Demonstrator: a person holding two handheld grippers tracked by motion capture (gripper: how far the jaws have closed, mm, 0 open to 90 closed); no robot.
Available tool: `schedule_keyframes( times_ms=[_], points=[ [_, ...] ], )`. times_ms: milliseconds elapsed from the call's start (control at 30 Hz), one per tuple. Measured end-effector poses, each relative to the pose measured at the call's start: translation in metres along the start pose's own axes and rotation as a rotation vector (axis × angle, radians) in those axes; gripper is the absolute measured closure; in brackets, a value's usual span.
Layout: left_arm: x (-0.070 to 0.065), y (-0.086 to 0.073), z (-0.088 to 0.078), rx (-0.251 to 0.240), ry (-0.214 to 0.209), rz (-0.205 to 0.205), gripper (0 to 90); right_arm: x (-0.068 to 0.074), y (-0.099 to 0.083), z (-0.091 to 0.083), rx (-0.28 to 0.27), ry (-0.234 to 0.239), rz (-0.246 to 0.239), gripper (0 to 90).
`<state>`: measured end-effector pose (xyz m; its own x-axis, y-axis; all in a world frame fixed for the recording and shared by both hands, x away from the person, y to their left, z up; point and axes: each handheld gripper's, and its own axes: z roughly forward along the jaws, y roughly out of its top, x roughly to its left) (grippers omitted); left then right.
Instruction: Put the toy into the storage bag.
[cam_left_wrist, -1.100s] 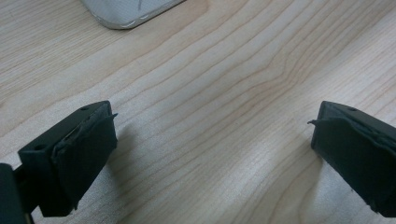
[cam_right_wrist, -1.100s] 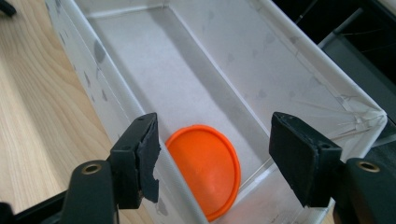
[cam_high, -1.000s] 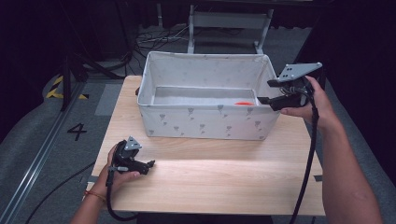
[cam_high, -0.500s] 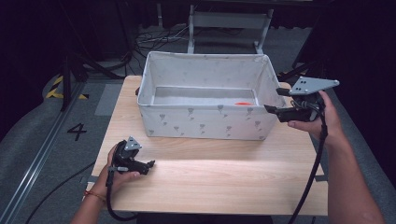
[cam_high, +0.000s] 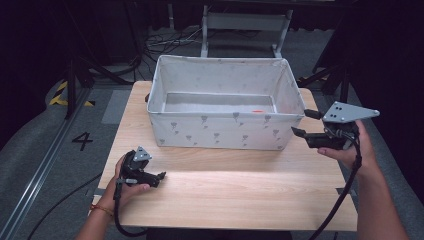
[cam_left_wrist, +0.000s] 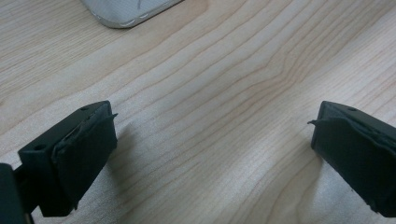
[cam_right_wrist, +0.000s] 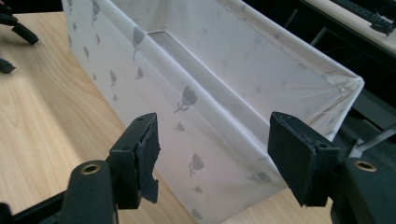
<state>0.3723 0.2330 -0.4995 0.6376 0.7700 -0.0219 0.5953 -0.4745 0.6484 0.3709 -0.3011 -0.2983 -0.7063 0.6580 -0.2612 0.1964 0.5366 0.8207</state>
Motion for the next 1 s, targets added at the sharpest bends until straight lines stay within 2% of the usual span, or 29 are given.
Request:
schedule_keyframes(
  times_ms=[233,300,400,500,700,733,1000],
  points=[
    [0.0,0.0,0.0,-0.001,0.008,0.009,0.5,0.006,-0.015,-0.002,0.016,-0.008,-0.004,33.6],
    [0.0,0.0,0.0,-0.001,0.007,0.008,0.5,0.009,-0.021,-0.002,0.026,-0.027,-0.014,33.6],
    [0.0,0.0,0.0,-0.001,0.009,0.009,0.6,0.011,-0.025,-0.001,0.032,-0.021,-0.014,33.2],
    [0.0,0.0,0.0,-0.001,0.009,0.008,0.5,0.017,-0.032,0.002,0.059,-0.023,-0.038,32.6],
    [0.0,0.0,-0.001,-0.001,0.009,0.008,0.6,0.026,-0.044,0.008,0.105,-0.046,-0.055,31.7],
    [-0.001,0.0,-0.001,0.003,0.0,-0.003,0.5,0.027,-0.046,0.009,0.109,-0.042,-0.055,31.5],
    [-0.001,0.0,-0.001,0.003,0.0,-0.002,0.6,0.033,-0.068,0.022,0.153,-0.027,-0.032,29.3]
  ],
)
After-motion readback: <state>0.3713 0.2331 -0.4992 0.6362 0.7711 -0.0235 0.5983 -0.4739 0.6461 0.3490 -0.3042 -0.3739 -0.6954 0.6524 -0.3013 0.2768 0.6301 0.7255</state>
